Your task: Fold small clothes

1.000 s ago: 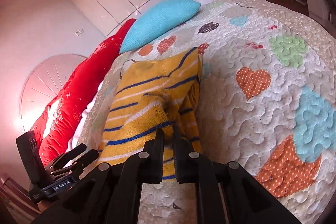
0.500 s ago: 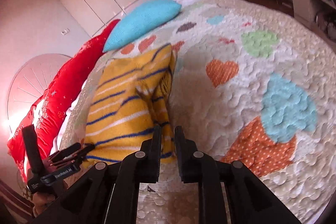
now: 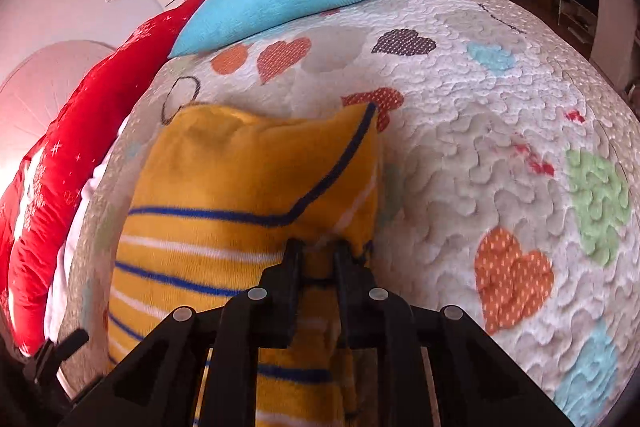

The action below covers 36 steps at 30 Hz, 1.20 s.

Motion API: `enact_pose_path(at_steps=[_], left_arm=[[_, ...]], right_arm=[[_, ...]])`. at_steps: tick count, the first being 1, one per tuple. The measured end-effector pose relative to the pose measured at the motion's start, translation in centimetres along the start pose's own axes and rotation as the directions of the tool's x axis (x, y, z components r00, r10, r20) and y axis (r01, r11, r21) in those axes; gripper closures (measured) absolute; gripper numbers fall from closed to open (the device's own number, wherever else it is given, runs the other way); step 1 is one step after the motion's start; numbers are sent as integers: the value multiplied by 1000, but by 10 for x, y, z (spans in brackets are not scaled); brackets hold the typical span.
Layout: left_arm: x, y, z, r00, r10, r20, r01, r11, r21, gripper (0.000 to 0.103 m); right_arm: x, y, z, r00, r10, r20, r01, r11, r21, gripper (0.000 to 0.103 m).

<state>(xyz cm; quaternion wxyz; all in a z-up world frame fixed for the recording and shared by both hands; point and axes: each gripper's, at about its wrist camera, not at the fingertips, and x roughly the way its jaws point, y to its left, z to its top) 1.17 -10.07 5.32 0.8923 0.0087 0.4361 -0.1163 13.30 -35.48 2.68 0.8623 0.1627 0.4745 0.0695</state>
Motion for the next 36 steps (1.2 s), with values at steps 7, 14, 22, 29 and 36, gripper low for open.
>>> enact_pose_path(at_steps=[7, 14, 22, 29, 36], left_arm=[[-1, 6, 10, 999, -38, 10, 38, 999, -32, 23], [45, 7, 30, 996, 77, -52, -77, 997, -6, 23], [47, 7, 26, 996, 64, -58, -66, 997, -33, 21], [17, 4, 15, 997, 78, -27, -79, 997, -7, 21], [0, -15, 3, 994, 113, 2, -113, 992, 60, 21]], right_arm=[[-3, -2, 15, 999, -37, 12, 36, 999, 24, 84], [-41, 32, 18, 992, 59, 115, -50, 995, -81, 66], [53, 51, 47, 995, -25, -95, 18, 997, -74, 34], [-15, 43, 28, 993, -25, 112, 34, 996, -80, 34], [-69, -6, -38, 990, -50, 131, 56, 997, -44, 34]])
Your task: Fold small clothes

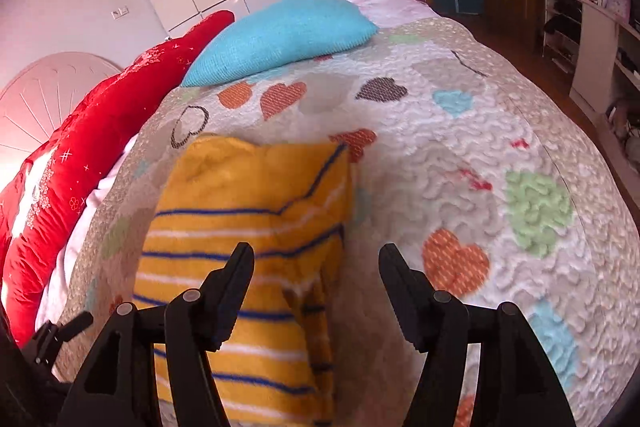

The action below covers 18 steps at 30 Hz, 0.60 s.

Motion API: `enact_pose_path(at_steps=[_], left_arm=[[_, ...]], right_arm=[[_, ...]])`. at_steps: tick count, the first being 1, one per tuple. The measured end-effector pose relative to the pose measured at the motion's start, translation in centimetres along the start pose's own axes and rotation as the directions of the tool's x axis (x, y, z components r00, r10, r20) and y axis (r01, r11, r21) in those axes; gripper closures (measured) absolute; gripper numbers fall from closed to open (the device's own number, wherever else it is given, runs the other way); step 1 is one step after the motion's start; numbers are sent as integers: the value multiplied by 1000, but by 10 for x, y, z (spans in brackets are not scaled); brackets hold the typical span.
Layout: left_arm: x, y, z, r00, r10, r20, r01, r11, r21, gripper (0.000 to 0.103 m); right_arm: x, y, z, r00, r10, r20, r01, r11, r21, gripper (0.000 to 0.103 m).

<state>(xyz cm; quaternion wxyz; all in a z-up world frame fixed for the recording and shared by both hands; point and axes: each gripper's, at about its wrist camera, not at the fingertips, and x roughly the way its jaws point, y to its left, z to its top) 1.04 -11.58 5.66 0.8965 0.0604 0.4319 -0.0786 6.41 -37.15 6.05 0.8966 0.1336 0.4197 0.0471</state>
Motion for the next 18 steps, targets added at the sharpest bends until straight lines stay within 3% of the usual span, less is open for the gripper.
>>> enact_pose_path(at_steps=[5, 7, 11, 15, 18], left_arm=[[-10, -4, -3, 1000, -6, 4, 6, 1000, 4, 21], [-10, -5, -2, 1000, 0, -1, 0, 1000, 16, 21], [-6, -2, 0, 1000, -8, -10, 8, 1000, 14, 21], [-15, 16, 7, 990, -129, 60, 133, 989, -59, 21], [-13, 39, 19, 965, -237, 109, 252, 955, -158, 11]], right_arm=[[10, -33, -66, 994, -22, -110, 25, 999, 34, 33], [1, -42, -79, 998, 1, -57, 0, 1000, 25, 33], [-11, -47, -76, 999, 22, -40, -20, 999, 43, 33], [-18, -51, -57, 991, 130, 4, -130, 985, 115, 32], [-5, -56, -39, 974, 224, 17, -223, 955, 196, 31]])
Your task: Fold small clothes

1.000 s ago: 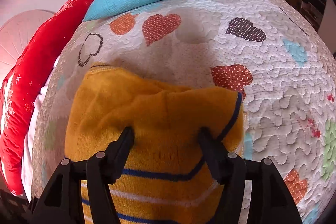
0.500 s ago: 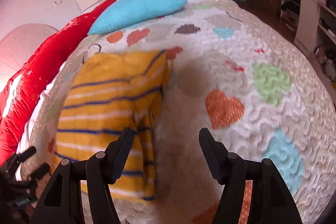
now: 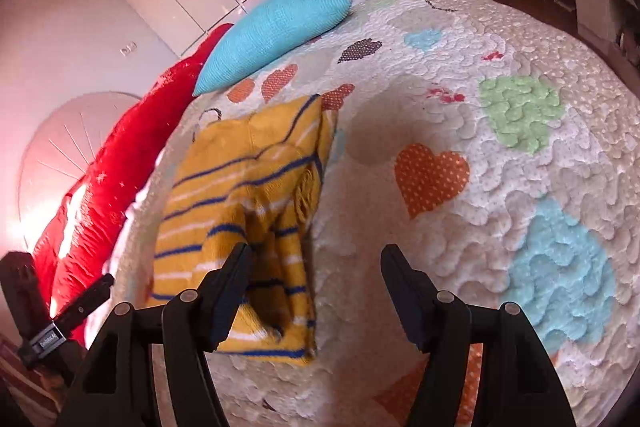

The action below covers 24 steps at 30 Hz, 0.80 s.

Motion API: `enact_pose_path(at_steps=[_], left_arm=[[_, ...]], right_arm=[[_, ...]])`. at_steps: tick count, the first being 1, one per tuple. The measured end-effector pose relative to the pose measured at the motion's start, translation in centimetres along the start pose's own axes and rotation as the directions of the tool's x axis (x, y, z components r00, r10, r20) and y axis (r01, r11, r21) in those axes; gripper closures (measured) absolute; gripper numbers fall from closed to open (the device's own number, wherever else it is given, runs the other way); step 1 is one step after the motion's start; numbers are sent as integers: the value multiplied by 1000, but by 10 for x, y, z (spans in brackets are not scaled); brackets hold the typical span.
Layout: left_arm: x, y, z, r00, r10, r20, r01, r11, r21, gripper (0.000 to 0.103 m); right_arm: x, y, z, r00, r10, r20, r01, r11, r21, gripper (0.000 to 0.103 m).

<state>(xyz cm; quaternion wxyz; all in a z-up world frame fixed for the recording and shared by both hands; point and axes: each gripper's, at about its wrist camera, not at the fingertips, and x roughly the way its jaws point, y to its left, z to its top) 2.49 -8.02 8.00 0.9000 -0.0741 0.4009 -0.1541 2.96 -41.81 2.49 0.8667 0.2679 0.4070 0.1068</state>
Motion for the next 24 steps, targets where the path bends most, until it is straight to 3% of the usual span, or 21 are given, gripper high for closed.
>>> enact_pose_path(at_steps=[7, 10, 12, 14, 15, 16, 20, 24], left_arm=[[57, 27, 23, 981, -161, -111, 147, 982, -121, 10], [91, 28, 23, 942, -283, -182, 251, 951, -181, 10], [115, 23, 19, 908, -346, -236, 302, 931, -203, 10], [125, 16, 19, 908, -347, -236, 306, 932, -193, 8], [126, 12, 22, 902, -363, -235, 323, 927, -192, 8], [127, 9, 24, 884, -400, -241, 356, 911, -208, 20], [107, 9, 43, 895, -400, -197, 360, 909, -211, 46], [93, 17, 63, 918, -358, -169, 323, 924, -205, 46]], right_arm=[[54, -9, 28, 980, 190, -67, -176, 970, 170, 27], [87, -9, 31, 967, 219, -132, -191, 962, 195, 26], [94, 0, 36, 973, 203, -112, -185, 971, 154, 25], [102, 6, 41, 973, 201, -112, -181, 970, 164, 27], [106, 10, 43, 972, 205, -119, -184, 968, 168, 41], [111, 14, 44, 968, 213, -133, -189, 966, 178, 45], [103, 54, 61, 972, 210, -103, -202, 976, 80, 53], [97, 86, 71, 969, 238, -63, -238, 971, 6, 52]])
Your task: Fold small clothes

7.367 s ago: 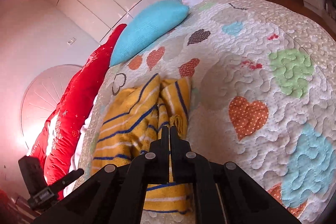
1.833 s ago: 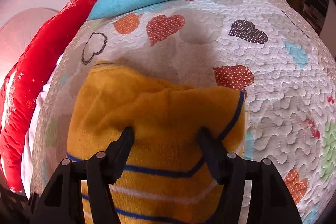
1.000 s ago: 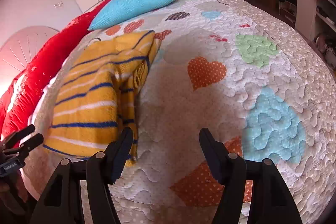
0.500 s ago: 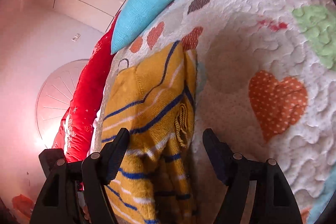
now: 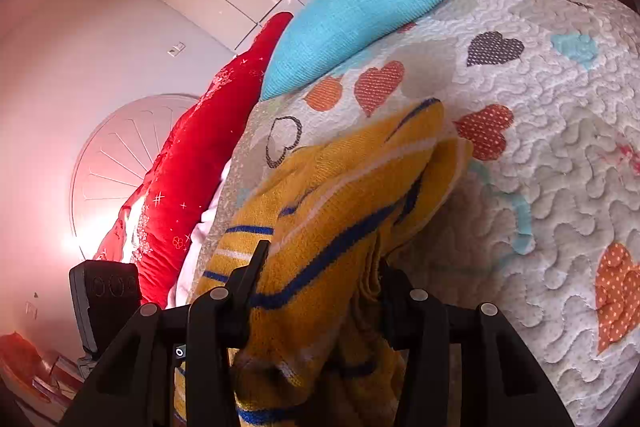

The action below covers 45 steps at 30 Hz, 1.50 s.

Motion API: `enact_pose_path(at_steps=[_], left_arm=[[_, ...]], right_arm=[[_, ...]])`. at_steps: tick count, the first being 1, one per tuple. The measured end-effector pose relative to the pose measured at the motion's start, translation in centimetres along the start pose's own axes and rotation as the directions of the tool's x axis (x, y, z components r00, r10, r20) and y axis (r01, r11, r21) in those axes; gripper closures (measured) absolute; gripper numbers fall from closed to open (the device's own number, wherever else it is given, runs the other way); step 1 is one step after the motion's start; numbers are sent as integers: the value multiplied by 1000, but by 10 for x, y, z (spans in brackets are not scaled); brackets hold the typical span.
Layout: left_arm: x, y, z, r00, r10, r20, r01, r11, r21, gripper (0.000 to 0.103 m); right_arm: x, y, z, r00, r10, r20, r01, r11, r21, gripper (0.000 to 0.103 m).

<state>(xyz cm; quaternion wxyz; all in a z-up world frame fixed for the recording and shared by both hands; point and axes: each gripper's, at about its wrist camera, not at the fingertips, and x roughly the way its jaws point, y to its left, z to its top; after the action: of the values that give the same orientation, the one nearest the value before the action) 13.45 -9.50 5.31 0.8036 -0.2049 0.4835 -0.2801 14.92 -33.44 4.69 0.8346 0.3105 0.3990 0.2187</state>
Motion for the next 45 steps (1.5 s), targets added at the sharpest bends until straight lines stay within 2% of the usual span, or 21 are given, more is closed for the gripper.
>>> enact_pose_path(at_steps=[4, 5, 6, 8, 10, 14, 17, 20, 24, 26, 29, 31, 33, 35, 37, 38, 39, 40, 41, 43, 45], left_arm=[[1, 9, -1, 989, 145, 16, -146, 989, 24, 45], [6, 14, -5, 982, 191, -5, -191, 981, 20, 42], [11, 20, -10, 977, 212, -25, -212, 977, 21, 39], [10, 31, -22, 980, 201, -13, -201, 980, 14, 26], [6, 38, -31, 984, 180, -6, -180, 984, -6, 24], [-3, 44, -50, 984, 176, 25, -176, 984, -11, 24], [-10, 36, -67, 972, 228, 51, -229, 973, 28, 24], [-18, 30, -80, 960, 270, 71, -275, 959, 64, 23], [-37, 33, -96, 950, 302, 82, -307, 951, 48, 22], [-47, 34, -104, 946, 312, 91, -316, 948, 30, 22], [-54, 25, -119, 926, 354, 129, -362, 931, 49, 21], [-52, 22, -128, 907, 391, 152, -406, 911, 75, 18], [-44, 20, -133, 891, 425, 163, -443, 891, 100, 17], [-38, 18, -140, 874, 455, 171, -477, 870, 121, 17], [-36, 15, -143, 864, 468, 188, -495, 857, 141, 16], [-36, 14, -144, 863, 467, 192, -495, 856, 147, 14], [-36, 15, -145, 866, 461, 194, -491, 858, 150, 13], [-36, 16, -144, 871, 451, 194, -481, 864, 151, 11], [-36, 18, -145, 877, 440, 194, -470, 870, 150, 9], [-38, 21, -143, 889, 414, 196, -444, 884, 146, 6], [-40, 23, -143, 897, 393, 204, -424, 895, 137, 6]], right_arm=[[28, -25, -16, 994, -83, -75, 85, 996, 30, 42], [33, -37, -23, 993, -86, -85, 91, 994, 64, 35], [32, -51, -29, 997, -28, -68, 35, 993, 112, 35], [20, -63, -35, 999, 38, -19, -34, 987, 155, 36], [11, -64, -41, 999, 44, -20, -41, 988, 151, 36], [-9, -54, -66, 1000, -22, -17, 24, 994, 104, 36], [-29, -44, -92, 993, -117, 2, 117, 992, 52, 36], [-54, -34, -112, 963, -265, 49, 267, 963, -24, 36], [-89, -25, -123, 901, -411, 140, 418, 908, -31, 33], [-104, -16, -119, 912, -364, 188, 375, 927, -23, 33], [-108, 6, -103, 953, -223, 208, 235, 971, -34, 33], [-91, 20, -88, 981, -107, 163, 116, 992, -47, 33], [-66, 31, -81, 995, -24, 99, 28, 999, -41, 33], [-37, 35, -77, 997, -60, 39, 62, 997, -49, 33], [-14, 27, -70, 976, -218, 26, 220, 973, -75, 33], [-7, 24, -67, 937, -346, 45, 349, 931, -104, 33], [-5, 21, -66, 897, -436, 78, 443, 886, -136, 26], [-7, 21, -66, 880, -463, 110, 475, 866, -157, 24], [-14, 21, -70, 877, -461, 138, 478, 866, -148, 24], [-30, 26, -83, 885, -438, 158, 457, 881, -119, 24], [-48, 36, -104, 880, -436, 189, 462, 877, -129, 23]])
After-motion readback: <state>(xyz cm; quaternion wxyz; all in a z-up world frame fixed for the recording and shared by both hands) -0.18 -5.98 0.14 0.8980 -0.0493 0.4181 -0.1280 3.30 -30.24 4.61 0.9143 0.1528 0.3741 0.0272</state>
